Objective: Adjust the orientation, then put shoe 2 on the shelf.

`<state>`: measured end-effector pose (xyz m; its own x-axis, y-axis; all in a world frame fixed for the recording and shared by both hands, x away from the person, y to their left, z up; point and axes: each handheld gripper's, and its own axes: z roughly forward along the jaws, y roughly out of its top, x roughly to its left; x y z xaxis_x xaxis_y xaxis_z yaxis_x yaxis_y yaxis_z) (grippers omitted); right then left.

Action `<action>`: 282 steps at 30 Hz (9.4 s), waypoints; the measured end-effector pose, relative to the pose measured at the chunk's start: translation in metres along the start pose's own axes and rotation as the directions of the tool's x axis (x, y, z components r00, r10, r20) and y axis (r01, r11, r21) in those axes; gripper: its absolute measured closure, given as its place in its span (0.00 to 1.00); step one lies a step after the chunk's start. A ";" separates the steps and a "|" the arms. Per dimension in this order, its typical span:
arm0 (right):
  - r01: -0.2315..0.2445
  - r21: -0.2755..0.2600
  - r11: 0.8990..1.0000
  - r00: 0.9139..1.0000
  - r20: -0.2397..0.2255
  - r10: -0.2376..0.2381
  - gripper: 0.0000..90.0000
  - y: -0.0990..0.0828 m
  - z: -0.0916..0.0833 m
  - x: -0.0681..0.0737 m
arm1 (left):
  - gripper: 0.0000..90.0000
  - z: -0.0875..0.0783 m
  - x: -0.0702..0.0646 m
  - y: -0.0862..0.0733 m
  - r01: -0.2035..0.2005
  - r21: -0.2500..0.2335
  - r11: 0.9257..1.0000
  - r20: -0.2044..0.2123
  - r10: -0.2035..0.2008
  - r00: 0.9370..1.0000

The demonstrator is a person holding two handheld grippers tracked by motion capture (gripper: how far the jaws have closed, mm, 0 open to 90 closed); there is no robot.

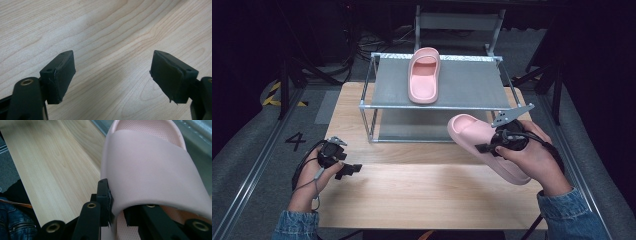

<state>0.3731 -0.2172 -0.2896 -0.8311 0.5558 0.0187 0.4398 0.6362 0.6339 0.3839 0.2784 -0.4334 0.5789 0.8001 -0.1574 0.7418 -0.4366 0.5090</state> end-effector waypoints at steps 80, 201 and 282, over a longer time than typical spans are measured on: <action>-0.206 0.078 0.976 0.954 0.239 0.182 0.71 0.146 0.056 -0.116 | 0.20 -0.005 0.009 -0.009 0.046 -0.034 0.998 -0.046 -0.047 0.998; -0.048 0.200 0.979 0.997 0.076 0.033 0.94 0.119 0.068 -0.054 | 0.21 0.004 -0.003 0.011 -0.032 0.016 0.999 0.019 0.031 0.999; -0.350 0.011 0.937 0.911 0.238 0.338 0.43 -0.135 0.014 -0.088 | 0.20 0.013 -0.002 0.013 -0.032 0.058 0.998 -0.012 0.032 0.999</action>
<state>0.3913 -0.3442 -0.3875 -0.5272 0.8484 0.0472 0.7070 0.4072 0.5782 0.3965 0.2662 -0.4374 0.5986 0.7903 -0.1309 0.7413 -0.4847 0.4642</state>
